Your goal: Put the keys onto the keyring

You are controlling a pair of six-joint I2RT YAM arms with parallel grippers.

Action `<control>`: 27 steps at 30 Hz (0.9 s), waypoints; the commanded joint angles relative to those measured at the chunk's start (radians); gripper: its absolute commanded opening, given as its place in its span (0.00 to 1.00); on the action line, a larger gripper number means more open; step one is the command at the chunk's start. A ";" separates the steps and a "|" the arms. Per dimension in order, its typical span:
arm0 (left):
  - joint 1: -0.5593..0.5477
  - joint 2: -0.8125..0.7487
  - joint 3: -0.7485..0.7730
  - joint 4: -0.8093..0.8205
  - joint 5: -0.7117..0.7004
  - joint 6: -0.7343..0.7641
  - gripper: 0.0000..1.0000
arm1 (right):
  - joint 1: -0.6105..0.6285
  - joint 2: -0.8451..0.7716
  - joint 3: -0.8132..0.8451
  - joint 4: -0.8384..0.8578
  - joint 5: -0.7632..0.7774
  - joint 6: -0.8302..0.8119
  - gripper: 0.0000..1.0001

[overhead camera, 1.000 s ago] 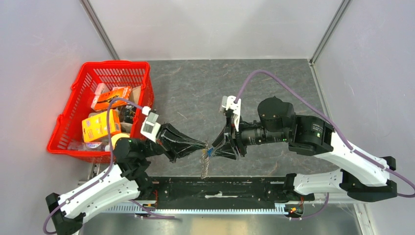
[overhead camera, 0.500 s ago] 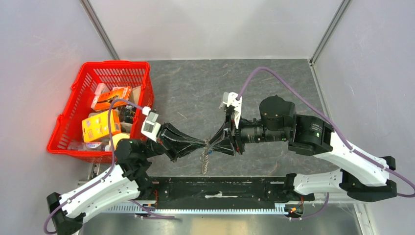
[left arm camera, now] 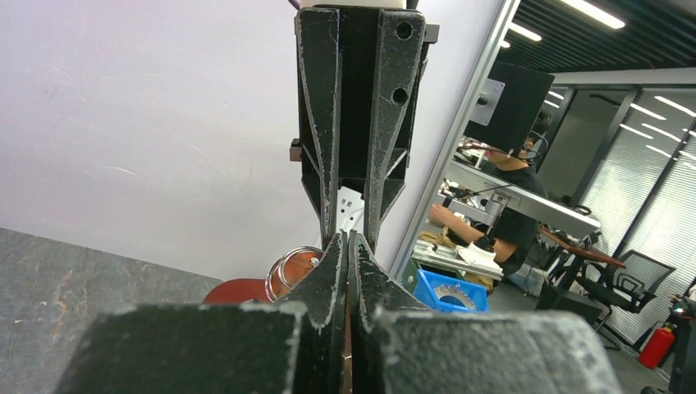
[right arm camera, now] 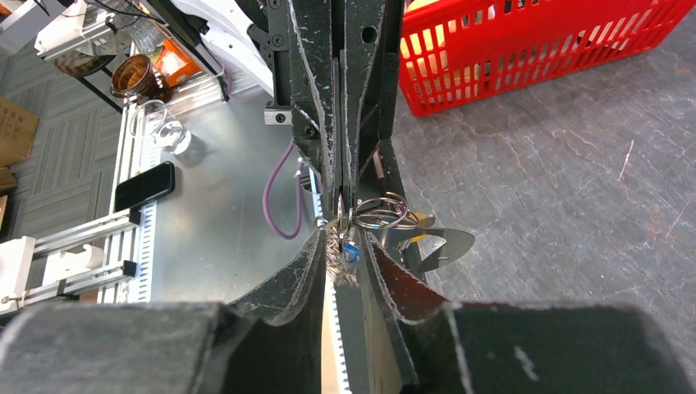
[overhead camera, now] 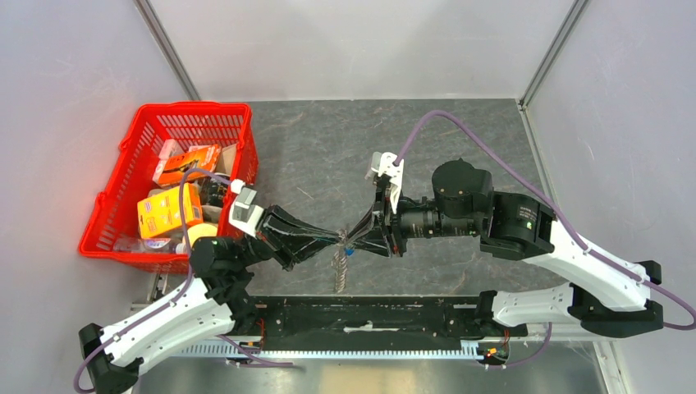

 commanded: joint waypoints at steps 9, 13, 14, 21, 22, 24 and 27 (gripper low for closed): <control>0.001 0.001 -0.006 0.081 -0.025 -0.039 0.02 | 0.004 0.013 0.006 0.079 0.015 0.002 0.24; 0.002 -0.001 -0.008 0.082 -0.030 -0.039 0.02 | 0.004 0.024 0.009 0.085 0.013 0.005 0.22; 0.001 0.000 -0.008 0.082 -0.028 -0.039 0.02 | 0.004 0.024 0.008 0.087 0.014 0.006 0.22; 0.001 -0.005 -0.016 0.089 -0.030 -0.041 0.02 | 0.004 0.016 -0.002 0.102 0.014 0.005 0.08; 0.001 -0.007 -0.015 0.089 -0.031 -0.041 0.02 | 0.004 0.017 -0.002 0.102 0.010 0.005 0.05; 0.001 -0.005 -0.013 0.089 -0.029 -0.041 0.02 | 0.004 0.017 -0.001 0.102 -0.004 0.006 0.00; 0.001 0.001 -0.010 0.084 -0.012 -0.039 0.02 | 0.004 0.018 0.002 0.102 -0.051 -0.001 0.00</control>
